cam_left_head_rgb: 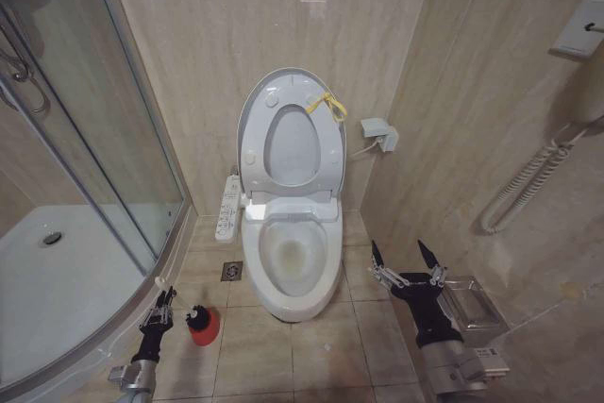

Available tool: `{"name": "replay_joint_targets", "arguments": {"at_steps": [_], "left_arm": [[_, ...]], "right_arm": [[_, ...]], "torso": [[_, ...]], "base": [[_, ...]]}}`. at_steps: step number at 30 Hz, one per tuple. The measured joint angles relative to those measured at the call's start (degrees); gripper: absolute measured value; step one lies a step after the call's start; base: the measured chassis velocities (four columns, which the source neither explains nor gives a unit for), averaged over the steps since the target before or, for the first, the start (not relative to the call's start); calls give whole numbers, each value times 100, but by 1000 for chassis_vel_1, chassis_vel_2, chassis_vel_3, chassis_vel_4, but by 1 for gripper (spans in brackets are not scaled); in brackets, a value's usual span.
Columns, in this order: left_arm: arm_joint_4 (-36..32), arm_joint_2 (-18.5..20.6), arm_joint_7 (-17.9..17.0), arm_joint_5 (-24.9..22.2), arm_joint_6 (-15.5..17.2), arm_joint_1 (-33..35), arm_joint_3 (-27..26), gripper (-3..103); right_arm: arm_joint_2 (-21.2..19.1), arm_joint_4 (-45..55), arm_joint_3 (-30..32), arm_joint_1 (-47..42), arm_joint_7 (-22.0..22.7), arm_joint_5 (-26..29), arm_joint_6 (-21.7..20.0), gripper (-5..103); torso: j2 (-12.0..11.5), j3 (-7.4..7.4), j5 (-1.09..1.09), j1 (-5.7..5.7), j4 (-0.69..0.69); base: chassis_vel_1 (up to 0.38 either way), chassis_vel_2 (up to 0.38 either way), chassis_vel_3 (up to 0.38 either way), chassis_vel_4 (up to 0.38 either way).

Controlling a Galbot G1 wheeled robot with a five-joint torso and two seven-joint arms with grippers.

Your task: Open the toilet lid, clean the toilet bowl with a toilet brush, close the toilet lid, and flush.

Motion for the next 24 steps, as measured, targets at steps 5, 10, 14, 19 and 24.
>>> {"name": "replay_joint_targets", "arguments": {"at_steps": [5, 10, 14, 19, 24], "left_arm": [[211, -42, 44, 74, 1, -79, 1, 14], [433, -77, 79, 337, 1, -144, -23, 14], [576, -85, 58, 573, 1, -199, -13, 14], [800, -97, -159, 1059, 0, -192, -32, 14], [916, -112, -217, 1181, -15, -171, -21, 14]], "right_arm": [[0, 0, 0, 0, 0, 0, 0, 100], [0, 0, 1, 0, 0, 0, 0, 100], [0, 0, 0, 0, 0, 0, 0, 100], [0, 0, 0, 0, 0, 0, 0, 100], [0, 0, 0, 0, 0, 0, 0, 100]], "torso": [[0, 0, 0, 0, -1], [0, 0, 0, 0, 0], [0, 0, 0, 0, -1], [0, 0, 0, 0, 0], [0, -1, 3, 0, 0]], "base": [[0, 0, 0, 0], [0, 0, 0, 0], [0, 0, 0, 0], [0, 0, 0, 0], [0, 0, 0, 0]]}}
